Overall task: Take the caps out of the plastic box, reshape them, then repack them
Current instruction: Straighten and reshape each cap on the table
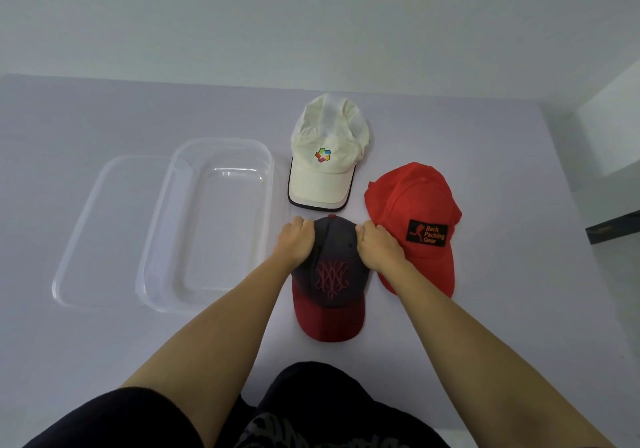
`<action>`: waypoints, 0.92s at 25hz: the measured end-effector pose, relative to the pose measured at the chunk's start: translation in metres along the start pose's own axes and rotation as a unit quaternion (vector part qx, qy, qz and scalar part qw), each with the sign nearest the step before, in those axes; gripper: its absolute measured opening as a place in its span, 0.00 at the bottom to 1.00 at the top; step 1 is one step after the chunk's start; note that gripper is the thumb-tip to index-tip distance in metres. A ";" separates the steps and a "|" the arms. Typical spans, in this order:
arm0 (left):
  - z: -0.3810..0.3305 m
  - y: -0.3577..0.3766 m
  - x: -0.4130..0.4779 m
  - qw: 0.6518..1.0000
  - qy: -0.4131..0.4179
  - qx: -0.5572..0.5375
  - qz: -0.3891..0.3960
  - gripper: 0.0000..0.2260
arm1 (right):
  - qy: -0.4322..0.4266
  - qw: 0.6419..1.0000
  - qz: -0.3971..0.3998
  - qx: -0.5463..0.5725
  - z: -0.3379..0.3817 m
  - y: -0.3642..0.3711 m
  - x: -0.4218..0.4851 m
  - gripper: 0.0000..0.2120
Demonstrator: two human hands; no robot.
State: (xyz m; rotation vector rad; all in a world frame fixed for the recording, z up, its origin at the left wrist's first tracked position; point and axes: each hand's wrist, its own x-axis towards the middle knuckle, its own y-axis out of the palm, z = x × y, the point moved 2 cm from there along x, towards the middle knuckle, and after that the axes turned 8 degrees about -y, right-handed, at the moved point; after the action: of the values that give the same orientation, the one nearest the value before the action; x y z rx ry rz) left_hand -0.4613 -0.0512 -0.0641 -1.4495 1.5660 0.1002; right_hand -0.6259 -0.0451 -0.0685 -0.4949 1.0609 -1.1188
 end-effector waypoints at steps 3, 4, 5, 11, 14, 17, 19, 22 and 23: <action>0.003 0.002 0.002 0.997 0.002 0.067 -0.047 0.08 | 0.011 0.999 -0.001 -0.037 -0.003 0.001 -0.001 0.19; 0.004 0.003 0.001 0.995 -0.001 0.086 -0.055 0.07 | 0.015 0.999 0.001 -0.043 -0.003 0.002 0.000 0.19; 0.005 0.005 0.001 0.994 -0.007 0.094 -0.057 0.07 | 0.018 0.999 0.001 -0.045 -0.002 0.002 0.000 0.19; 0.007 0.002 0.006 0.996 0.059 0.048 -0.041 0.10 | -0.014 0.997 -0.059 -0.041 -0.003 -0.004 -0.011 0.16; -0.004 -0.010 -0.010 0.984 0.153 0.016 -0.093 0.14 | -0.108 0.980 -0.168 0.026 -0.008 -0.012 -0.030 0.12; 0.004 -0.006 -0.044 0.974 0.190 -0.020 -0.120 0.19 | -0.173 0.962 -0.168 0.126 -0.018 -0.005 -0.055 0.15; 0.026 0.008 -0.067 0.979 0.159 -0.047 -0.121 0.24 | -0.172 0.966 -0.124 0.146 -0.024 0.011 -0.074 0.25; 0.053 0.028 -0.078 0.990 0.123 -0.012 -0.068 0.33 | -0.144 0.971 -0.082 0.172 -0.025 0.036 -0.094 0.36; 0.056 0.030 -0.075 0.991 0.122 -0.003 -0.059 0.34 | -0.135 0.970 -0.074 0.187 -0.024 0.041 -0.094 0.37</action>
State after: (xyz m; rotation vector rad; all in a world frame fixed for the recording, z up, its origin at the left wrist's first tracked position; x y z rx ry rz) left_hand -0.4666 0.0468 -0.0589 -1.6035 1.6702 -0.1474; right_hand -0.6321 0.0601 -0.0708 -0.4134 0.5652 -1.3079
